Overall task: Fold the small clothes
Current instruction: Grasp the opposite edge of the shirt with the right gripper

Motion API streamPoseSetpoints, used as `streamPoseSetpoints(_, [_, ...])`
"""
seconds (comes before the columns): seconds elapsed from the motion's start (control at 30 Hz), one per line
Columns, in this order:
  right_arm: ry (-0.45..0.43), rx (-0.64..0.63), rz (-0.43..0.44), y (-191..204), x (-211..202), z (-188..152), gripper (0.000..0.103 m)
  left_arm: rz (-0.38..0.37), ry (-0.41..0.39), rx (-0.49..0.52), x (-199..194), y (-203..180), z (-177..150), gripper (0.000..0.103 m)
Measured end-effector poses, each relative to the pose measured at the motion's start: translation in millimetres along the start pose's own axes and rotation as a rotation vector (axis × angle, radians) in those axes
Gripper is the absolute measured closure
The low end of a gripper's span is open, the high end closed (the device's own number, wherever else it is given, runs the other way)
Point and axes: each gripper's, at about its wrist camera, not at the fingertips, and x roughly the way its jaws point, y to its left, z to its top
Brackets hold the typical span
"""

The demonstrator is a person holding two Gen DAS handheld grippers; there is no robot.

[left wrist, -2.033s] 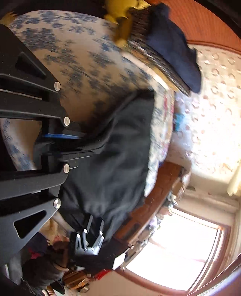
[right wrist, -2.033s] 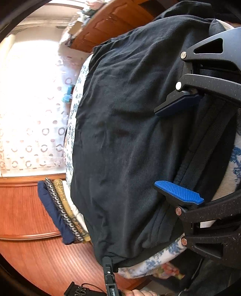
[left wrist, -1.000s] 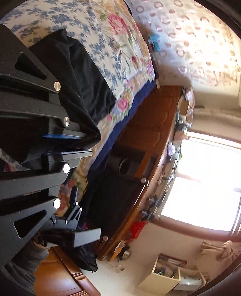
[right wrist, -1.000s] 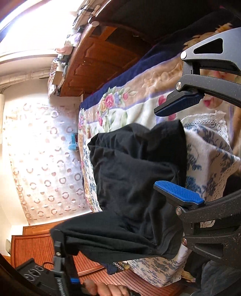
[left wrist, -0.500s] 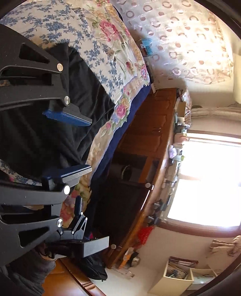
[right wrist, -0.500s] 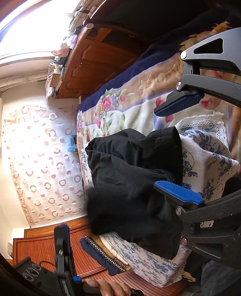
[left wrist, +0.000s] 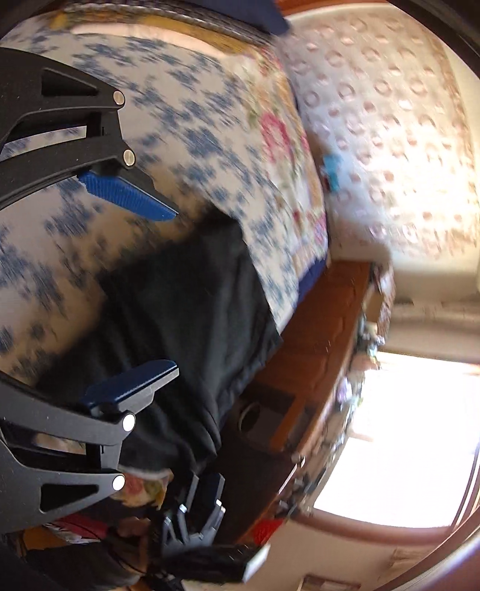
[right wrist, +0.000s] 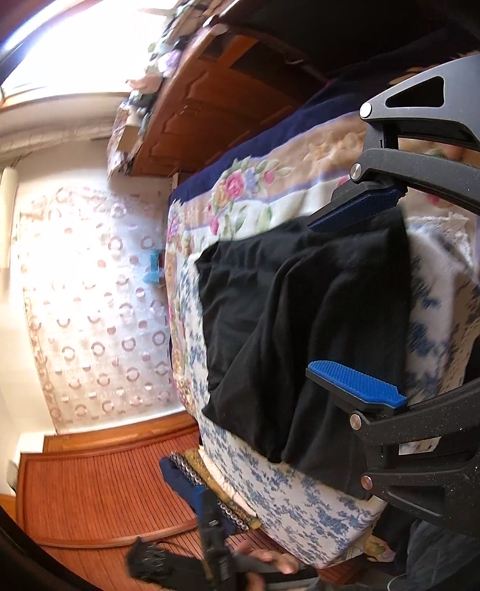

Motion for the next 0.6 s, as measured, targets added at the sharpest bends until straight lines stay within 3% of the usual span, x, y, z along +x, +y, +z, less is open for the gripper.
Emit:
streamPoseSetpoints(0.17, [0.014,-0.072,0.077,29.0,28.9,21.4,0.029,0.044,-0.003,-0.07,-12.0,30.8,-25.0,0.025])
streamPoseSetpoints(0.6, [0.181,-0.268,0.311,127.5,129.7,59.7,0.033,0.117,-0.098,-0.059,-61.7,45.7,-39.5,0.025])
